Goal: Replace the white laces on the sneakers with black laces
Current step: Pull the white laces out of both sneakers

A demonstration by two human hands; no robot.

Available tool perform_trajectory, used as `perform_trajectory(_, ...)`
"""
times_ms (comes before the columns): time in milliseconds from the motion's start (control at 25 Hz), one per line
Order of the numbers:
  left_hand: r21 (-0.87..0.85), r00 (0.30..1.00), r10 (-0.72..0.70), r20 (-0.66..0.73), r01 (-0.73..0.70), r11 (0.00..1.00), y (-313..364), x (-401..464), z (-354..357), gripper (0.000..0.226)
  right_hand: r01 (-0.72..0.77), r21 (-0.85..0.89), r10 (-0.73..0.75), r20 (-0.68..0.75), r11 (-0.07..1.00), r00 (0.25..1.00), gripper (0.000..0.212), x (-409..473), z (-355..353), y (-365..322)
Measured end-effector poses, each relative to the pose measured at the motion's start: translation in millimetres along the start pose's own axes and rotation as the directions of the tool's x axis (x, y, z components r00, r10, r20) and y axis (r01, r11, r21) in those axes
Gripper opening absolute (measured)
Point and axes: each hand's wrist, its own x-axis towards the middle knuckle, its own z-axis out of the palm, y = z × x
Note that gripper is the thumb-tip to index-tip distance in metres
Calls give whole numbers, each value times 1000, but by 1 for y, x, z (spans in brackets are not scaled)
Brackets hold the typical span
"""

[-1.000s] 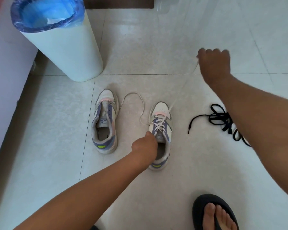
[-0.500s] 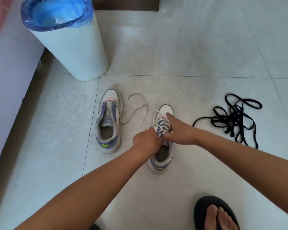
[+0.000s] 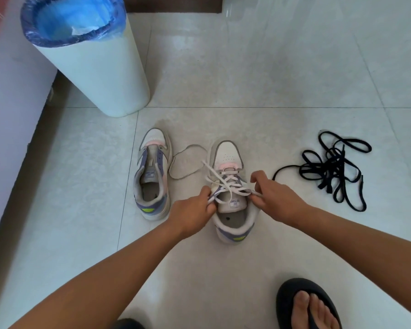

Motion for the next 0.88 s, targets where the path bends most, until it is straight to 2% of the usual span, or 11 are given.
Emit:
perform_trajectory(120, -71, 994, -38, 100, 46, 996, -2, -4, 11, 16, 7, 163, -17, 64, 987, 998, 25, -3, 12, -1)
perform_trajectory(200, -8, 996, -49, 79, 49, 999, 4, -2, 19, 16, -29, 284, 7, 78, 958, 997, 26, -4, 23, -5)
perform_trajectory(280, -31, 996, -68, 60, 70, 997, 10, -2, 20, 27, -98, 395, 66, 95, 913, 993, 28, -7, 31, -9)
perform_trajectory(360, -166, 994, -96, 52, 104, 981, 9, -5, 15, 41, -191, 528, 147, 125, 828, 981, 27, -8, 33, -10)
perform_trajectory(400, -267, 993, -113, 31, 117, 957, 8, -6, 13, 41, -237, 575, 193, 138, 783, 972, 25, -6, 32, -9)
perform_trajectory(480, -492, 986, -166, 9, 149, 858, 6, -1, 11, 29, -304, 639, 255, 170, 707, 952, 24, -1, 31, -8)
perform_trajectory(560, -601, 974, -217, 66, 213, 770, 6, 7, 10, 22, -320, 692, 251, 203, 647, 947, 19, 4, 28, -10)
perform_trajectory(640, -621, 973, -211, 95, 224, 751, 9, 14, 8, 19, -309, 691, 213, 224, 653, 951, 14, 7, 25, -12)
perform_trajectory(800, -585, 985, -156, 78, 172, 793, 11, 19, 3, 21, -289, 614, 172, 244, 734, 955, 19, 15, 22, -7)
perform_trajectory(880, -545, 991, -117, 66, 134, 828, 10, 22, 1, 23, -224, 484, 127, 225, 846, 966, 21, 18, 21, -7)
